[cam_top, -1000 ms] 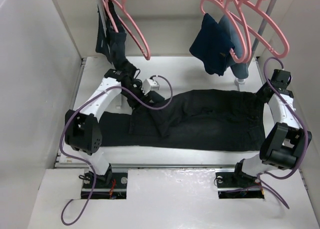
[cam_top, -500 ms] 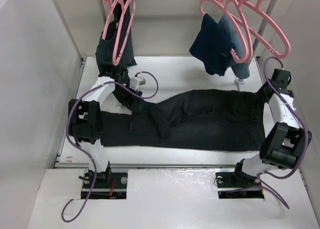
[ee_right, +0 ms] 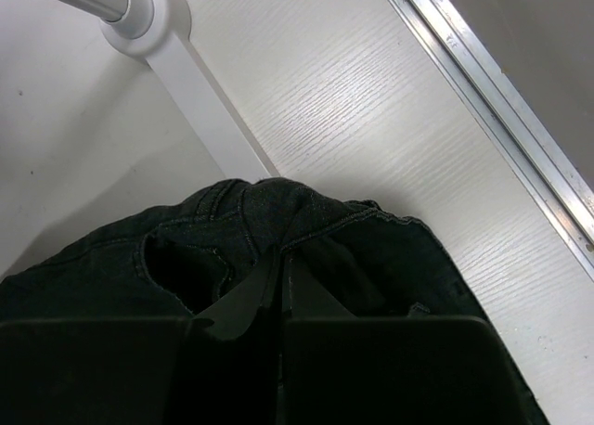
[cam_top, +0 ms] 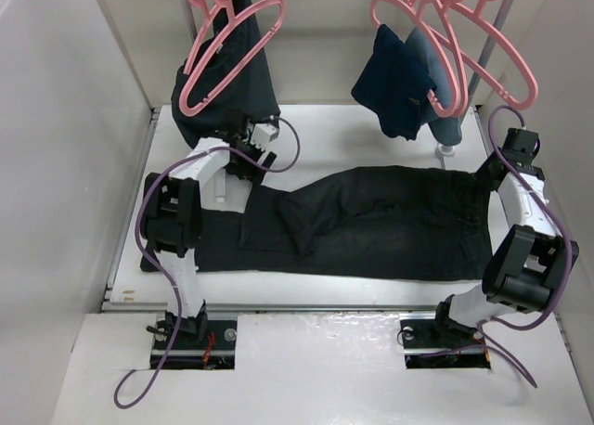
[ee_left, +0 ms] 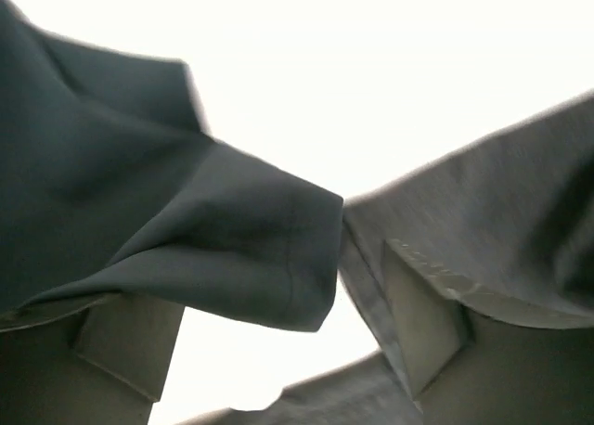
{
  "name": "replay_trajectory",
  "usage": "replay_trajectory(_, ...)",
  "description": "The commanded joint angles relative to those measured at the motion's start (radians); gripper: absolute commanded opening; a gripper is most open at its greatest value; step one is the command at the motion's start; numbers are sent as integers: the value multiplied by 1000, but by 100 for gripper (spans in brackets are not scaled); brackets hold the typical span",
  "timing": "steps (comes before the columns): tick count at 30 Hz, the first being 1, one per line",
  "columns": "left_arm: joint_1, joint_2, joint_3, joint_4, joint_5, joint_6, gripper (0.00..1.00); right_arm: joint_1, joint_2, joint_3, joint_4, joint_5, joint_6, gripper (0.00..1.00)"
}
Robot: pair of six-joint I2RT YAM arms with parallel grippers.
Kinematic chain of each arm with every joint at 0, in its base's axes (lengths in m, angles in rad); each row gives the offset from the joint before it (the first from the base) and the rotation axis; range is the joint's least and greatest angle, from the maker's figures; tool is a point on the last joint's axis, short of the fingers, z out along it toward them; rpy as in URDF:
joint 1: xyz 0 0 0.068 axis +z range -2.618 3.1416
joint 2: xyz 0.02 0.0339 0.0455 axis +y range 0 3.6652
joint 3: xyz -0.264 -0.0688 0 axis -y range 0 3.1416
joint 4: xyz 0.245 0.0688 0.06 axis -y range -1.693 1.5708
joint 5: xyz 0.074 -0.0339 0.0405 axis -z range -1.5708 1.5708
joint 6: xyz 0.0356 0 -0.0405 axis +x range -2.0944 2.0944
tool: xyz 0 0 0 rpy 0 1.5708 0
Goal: Place the trousers on the hanger
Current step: Flatten out the trousers at the center of the board.
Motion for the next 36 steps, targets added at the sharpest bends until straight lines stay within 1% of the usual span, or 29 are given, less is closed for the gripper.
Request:
replay_trajectory(1,-39,10,109,124,-193,28,80,-6,-13,20,31,9,-13,0)
replay_trajectory(2,-39,36,176,100,-243,12,80,-6,-13,20,31,9,-13,0)
replay_trajectory(3,-39,62,219,68,-244,3,80,-6,-13,20,31,9,-13,0)
replay_trajectory(4,-26,103,255,31,-222,3,80,-6,-23,20,31,9,-13,0)
replay_trajectory(5,-26,103,279,-1,-184,3,80,-6,-32,20,31,9,-13,0)
replay_trajectory(6,-17,103,289,-41,-64,3,80,-6,-33,11,31,9,-13,0)
replay_trajectory(8,-8,73,261,-80,78,29,79,-6,-55,11,31,22,-13,0)
replay_trajectory(9,-8,73,252,-127,165,29,79,-6,-56,1,31,22,-13,0)
replay_trajectory(10,-8,73,252,-158,183,43,77,-6,-66,0,31,22,-13,0)
replay_trajectory(12,-28,93,243,-213,183,64,76,-6,-66,-9,31,22,-13,0)
replay_trajectory(14,-28,125,234,-253,149,55,76,-6,-76,-9,31,22,-13,0)
replay_trajectory(18,-28,165,214,-253,33,-4,76,-6,-76,-9,31,12,-13,0)
replay_trajectory(20,-28,180,214,-253,33,-5,76,-6,-76,-9,31,12,-13,0)
replay_trajectory(22,-28,209,214,-253,33,-29,72,-6,-85,-9,31,12,-13,0)
replay_trajectory(24,-28,229,224,-264,7,-29,58,-6,-85,-9,31,12,-13,0)
replay_trajectory(26,-28,254,224,-275,-3,-40,40,-6,-85,-9,22,12,-13,0)
replay_trajectory(27,-28,254,224,-284,-3,-40,19,-6,-85,-9,22,12,-13,0)
replay_trajectory(29,-28,237,224,-296,16,-40,2,-6,-94,0,22,12,-13,0)
replay_trajectory(30,-28,222,224,-296,16,-40,0,-6,-94,0,22,22,-13,0)
replay_trajectory(33,-28,137,224,-307,26,-3,0,-6,-103,10,22,22,-13,0)
replay_trajectory(36,-28,42,272,-357,37,35,0,-6,-103,10,22,12,-2,0)
